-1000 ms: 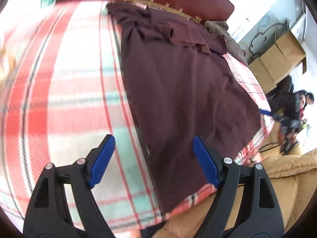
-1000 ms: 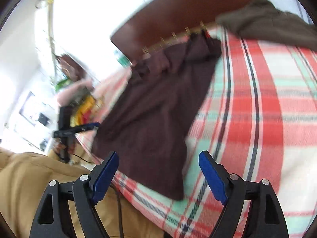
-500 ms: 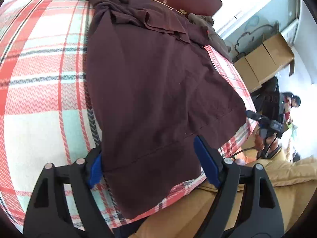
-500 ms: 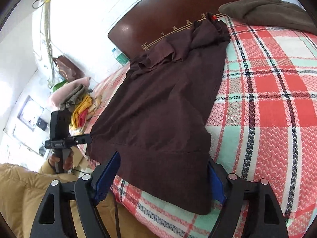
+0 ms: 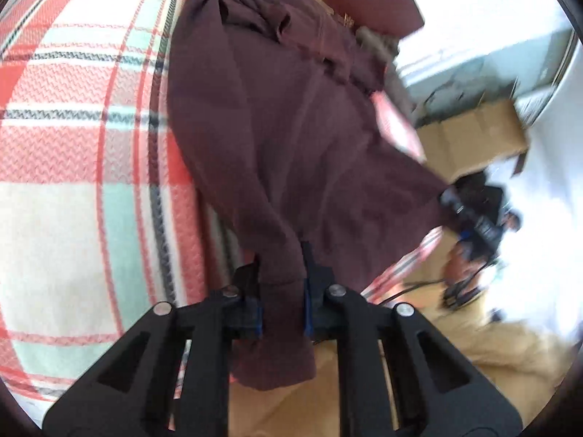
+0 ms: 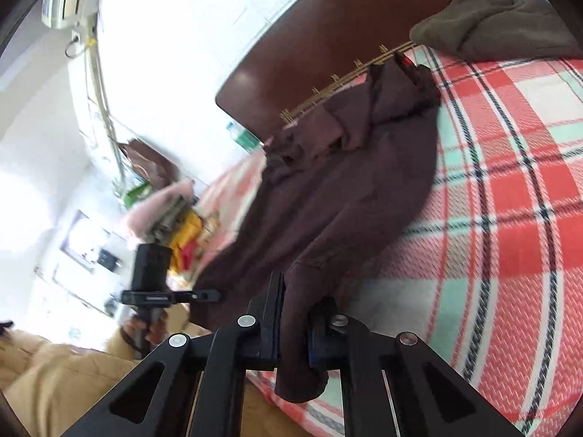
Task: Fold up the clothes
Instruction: 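Grasp the sweatshirt hem with both grippers and lift it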
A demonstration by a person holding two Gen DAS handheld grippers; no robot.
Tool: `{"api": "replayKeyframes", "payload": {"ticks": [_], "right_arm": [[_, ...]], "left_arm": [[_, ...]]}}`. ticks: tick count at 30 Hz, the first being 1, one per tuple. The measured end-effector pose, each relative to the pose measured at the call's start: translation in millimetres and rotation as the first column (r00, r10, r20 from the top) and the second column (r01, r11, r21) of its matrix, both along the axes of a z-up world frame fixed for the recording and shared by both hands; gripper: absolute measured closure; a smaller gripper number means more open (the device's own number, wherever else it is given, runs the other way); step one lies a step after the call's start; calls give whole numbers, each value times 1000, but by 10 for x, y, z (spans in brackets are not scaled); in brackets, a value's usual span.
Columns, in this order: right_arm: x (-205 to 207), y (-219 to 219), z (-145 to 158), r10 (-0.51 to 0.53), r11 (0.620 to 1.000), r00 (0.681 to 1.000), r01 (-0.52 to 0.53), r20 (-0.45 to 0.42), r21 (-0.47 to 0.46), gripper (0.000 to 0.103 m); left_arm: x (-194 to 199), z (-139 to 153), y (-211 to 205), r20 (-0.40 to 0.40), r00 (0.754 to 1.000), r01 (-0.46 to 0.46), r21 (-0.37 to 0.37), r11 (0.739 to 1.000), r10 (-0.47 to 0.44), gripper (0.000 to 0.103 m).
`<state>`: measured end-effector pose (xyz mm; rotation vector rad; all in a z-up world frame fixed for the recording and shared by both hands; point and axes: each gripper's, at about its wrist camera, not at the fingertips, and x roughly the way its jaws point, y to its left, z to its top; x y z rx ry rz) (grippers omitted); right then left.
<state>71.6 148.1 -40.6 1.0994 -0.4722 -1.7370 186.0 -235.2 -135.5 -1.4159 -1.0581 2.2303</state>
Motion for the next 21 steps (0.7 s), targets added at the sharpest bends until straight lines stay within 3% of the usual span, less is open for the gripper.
{"api": "replayKeyframes", "payload": {"ticks": [5,10,16,21], "right_arm": [[-303,-49,200,-15,996,1000,16,16,-92,94],[-829,-188,429,-47,988,999,50,29,-143,94],[-1630,-501,604,-100,988,994,105,46,-112,94],[-2338,-771,474,-143,988,981,150,131,-44,91]], "left_arm": [[-207,207,-207,-79,997,-10,173,985,24,86],[-673,513,-421,-146,989,0,218,976,33,86],[-1353,748,-745,-146,984,-76,150,986,99,86],[-1917,782,-1044,-122,977,-172,28,985,175,86]]}}
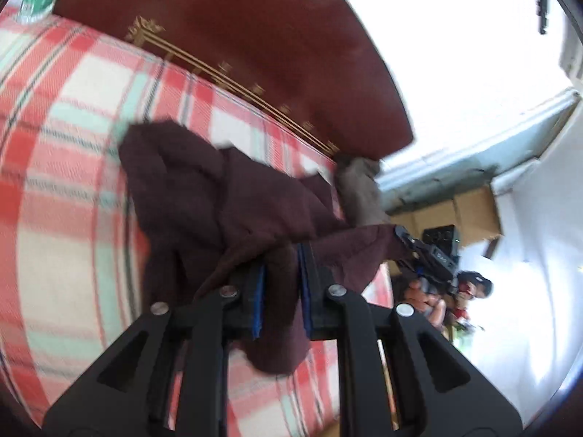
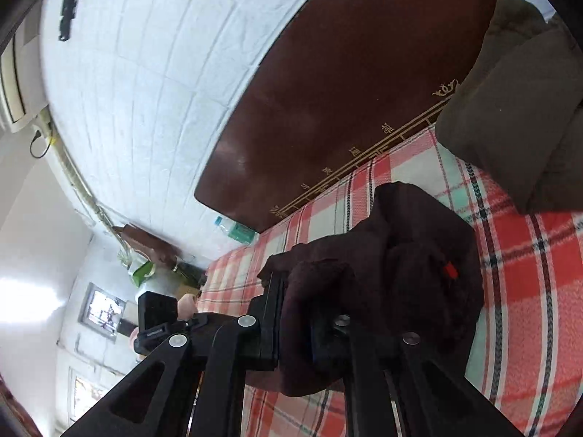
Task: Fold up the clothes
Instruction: 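Grasp the sweatshirt hem with both grippers and lift it, then fold the hem over onto the collar with both grippers and release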
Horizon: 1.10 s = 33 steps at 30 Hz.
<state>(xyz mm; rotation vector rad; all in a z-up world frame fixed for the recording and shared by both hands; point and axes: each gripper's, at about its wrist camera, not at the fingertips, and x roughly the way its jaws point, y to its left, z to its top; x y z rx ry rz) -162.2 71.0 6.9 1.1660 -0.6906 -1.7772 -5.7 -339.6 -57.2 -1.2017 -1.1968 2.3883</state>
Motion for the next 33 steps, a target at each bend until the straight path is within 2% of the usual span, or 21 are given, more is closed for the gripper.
{"api": "replayKeyframes", "payload": {"ticks": [3,4,7,8,10,12,14,15,16,17,19,20,21,23,26,28,30,31,33], "right_arm": [[-309,-176,-180,-16,997,999,12,51,76,85],[-383,-202,-226,-25,996,997,19,67,86,78],[-542,-236,-304,-46,995,994,37,99,95,73],[-571,-242,-301,-48,995,993,38,106,97,69],[-604,-261,-252,-43,994,994,33,98,101,68],[-631,-270,-200,-38,994,994,28,100,101,60],[-645,-259,-154,-39,995,994,29,104,100,59],[-651,-254,-130,-40,995,994,30,102,100,59],[-660,-254,-127,-43,994,993,31,108,102,59],[-671,-256,-136,-46,994,992,33,119,105,57],[-706,-255,-196,-65,991,987,47,148,123,57],[-719,-258,-221,-69,991,985,49,157,127,57],[-730,-263,-241,-68,991,984,48,163,128,56],[-733,-282,-271,-69,991,983,48,172,121,50],[-712,-315,-254,-59,992,985,39,165,120,47],[-683,-312,-183,-42,993,988,24,151,119,46],[-643,-288,-82,-26,995,990,12,141,100,46],[-623,-276,-32,-18,996,990,6,137,91,46],[-563,-236,125,-13,996,996,6,88,88,46]], "left_arm": [[-261,-78,-125,44,999,-27,-44,999,29,86],[-324,-109,-165,67,997,-40,-69,997,44,86],[-399,-132,-227,94,993,-61,-148,987,76,86],[-370,-121,-217,84,994,-56,-184,981,72,86],[-273,-8,-139,27,999,-27,-232,972,34,86],[-177,106,-60,-27,1000,-1,-282,959,-7,86],[-72,218,39,-80,995,34,-329,944,-64,76],[13,260,186,-105,983,109,-341,934,-153,56],[97,269,374,-122,962,188,-360,914,-246,39],[157,246,571,-124,938,258,-379,889,-325,35],[197,124,957,-86,888,380,-414,827,-452,35],[171,5,1201,-31,857,450,-442,776,-515,35],[122,-86,1352,9,840,484,-463,742,-542,35],[-49,-261,1552,74,823,525,-477,705,-563,35],[-390,-322,1519,102,861,477,-497,725,-498,35],[-643,-216,1294,63,903,398,-493,774,-424,35],[-839,-157,1056,50,934,336,-461,822,-353,35],[-937,-145,936,55,948,304,-449,840,-313,35],[-1089,-169,738,86,967,252,-447,859,-239,36]]}}
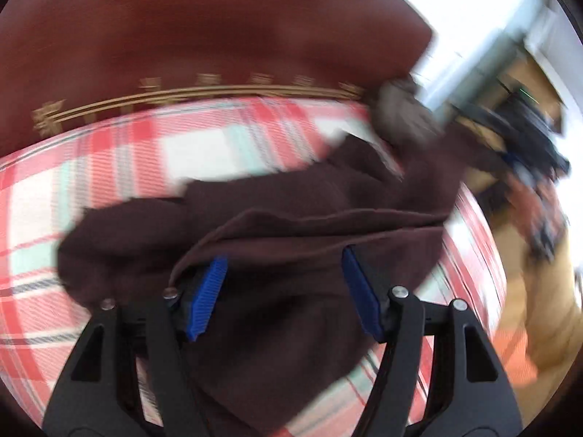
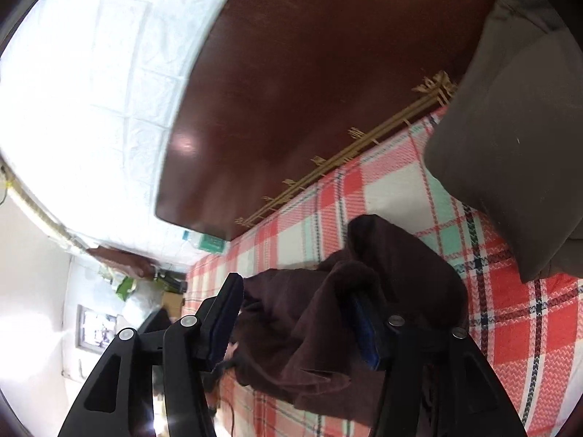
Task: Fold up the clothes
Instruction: 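Fold the hem over onto the collar with both grippers and release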
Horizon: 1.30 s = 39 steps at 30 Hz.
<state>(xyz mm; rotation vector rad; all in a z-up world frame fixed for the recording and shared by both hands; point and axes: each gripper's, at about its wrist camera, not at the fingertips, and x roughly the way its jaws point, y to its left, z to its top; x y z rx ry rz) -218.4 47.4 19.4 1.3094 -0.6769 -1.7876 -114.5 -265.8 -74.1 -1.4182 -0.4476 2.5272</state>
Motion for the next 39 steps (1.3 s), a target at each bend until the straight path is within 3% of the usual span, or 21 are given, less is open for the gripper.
{"api": "replayKeyframes", "payload": {"ticks": [4,8,12,15,19,20,22,23,24,26,28,29,33,37,39], "right_arm": [[134,103,245,-10,1000,995,11,-103,2,38],[298,92,254,-10,993,979,34,-203,113,35],[448,-161,30,101,985,973,-68,-207,158,35],[568,-467,-202,198,945,950,-119,-241,306,35],[576,-603,-654,218,909,960,-135,-174,395,35],[587,-582,-713,215,909,959,-128,-184,397,36],[622,-541,-784,211,910,956,-116,-205,398,37],[654,-522,-771,212,912,953,-113,-216,395,37],[693,-505,-749,211,910,951,-108,-225,399,37],[762,-494,-710,213,908,949,-105,-232,406,36],[820,-501,-689,218,906,946,-106,-239,410,36],[840,-511,-692,218,906,946,-104,-242,410,35],[945,-498,-729,206,921,954,-114,-218,372,35],[1051,-507,-760,193,925,958,-105,-213,366,34],[1113,-471,-746,192,926,956,-101,-223,365,34]], "left_arm": [[-47,-89,-229,29,997,-73,-32,997,74,36],[30,-139,-349,27,990,-140,-39,989,141,36],[175,-36,-400,-30,983,-182,-78,980,180,36],[202,21,-468,-44,980,-199,-146,969,195,35],[230,-12,-731,-17,958,-285,-202,937,288,36],[253,-23,-817,-5,948,-314,-165,935,318,36],[361,-31,-951,26,941,-337,-10,942,337,36],[433,-19,-936,24,951,-308,45,950,307,36],[485,-7,-878,12,960,-279,52,959,279,36],[576,10,-679,-14,979,-202,23,979,202,35],[584,0,-478,-31,987,-159,-69,985,157,35],[559,-25,-378,-34,989,-147,-147,978,143,35],[312,-215,-337,-2,987,-158,-224,962,162,36],[134,-359,-572,55,973,-210,-190,959,224,71],[158,-289,-690,29,966,-243,-227,943,257,75]]}}
